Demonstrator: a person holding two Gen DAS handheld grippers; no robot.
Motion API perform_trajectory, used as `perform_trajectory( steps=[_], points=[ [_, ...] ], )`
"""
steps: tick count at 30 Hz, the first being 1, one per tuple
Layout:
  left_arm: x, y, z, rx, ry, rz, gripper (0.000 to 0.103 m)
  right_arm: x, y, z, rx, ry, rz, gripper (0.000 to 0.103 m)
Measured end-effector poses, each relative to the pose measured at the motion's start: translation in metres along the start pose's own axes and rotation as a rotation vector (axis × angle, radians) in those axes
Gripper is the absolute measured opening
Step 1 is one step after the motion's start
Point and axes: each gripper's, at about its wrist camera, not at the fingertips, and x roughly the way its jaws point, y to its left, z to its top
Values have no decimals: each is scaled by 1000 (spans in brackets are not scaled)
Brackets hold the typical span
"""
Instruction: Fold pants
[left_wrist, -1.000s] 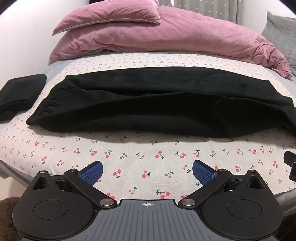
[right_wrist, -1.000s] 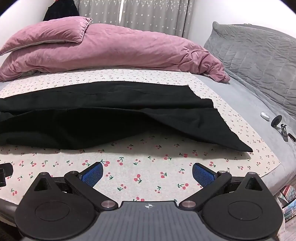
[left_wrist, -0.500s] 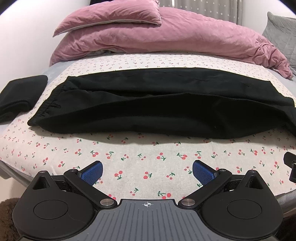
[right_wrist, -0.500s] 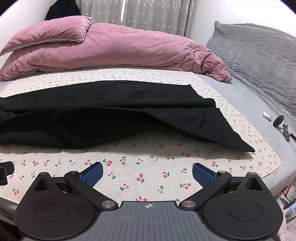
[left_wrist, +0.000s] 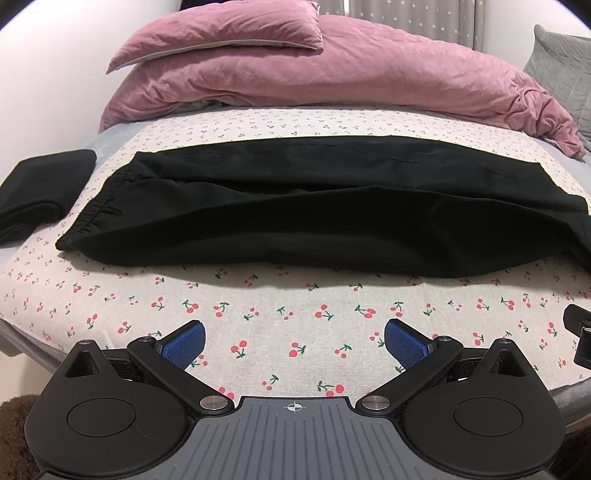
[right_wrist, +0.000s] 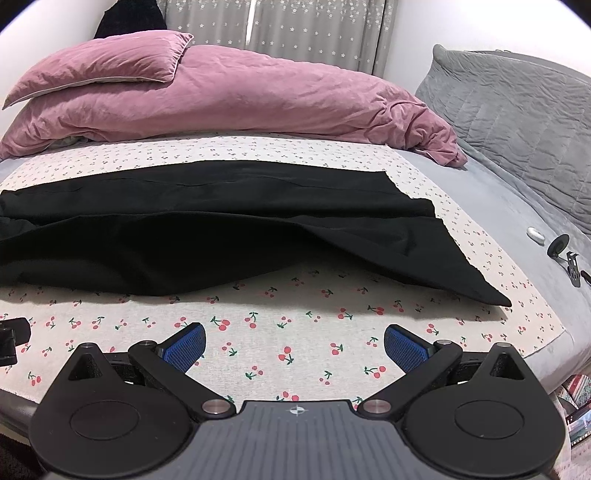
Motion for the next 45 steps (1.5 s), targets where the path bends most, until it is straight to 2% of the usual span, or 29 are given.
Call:
perform_trajectory(
  steps=[45],
  points=[
    [10,12,2,-28,11,1,103,12,2,-1,-4,30,-8,103]
  ],
)
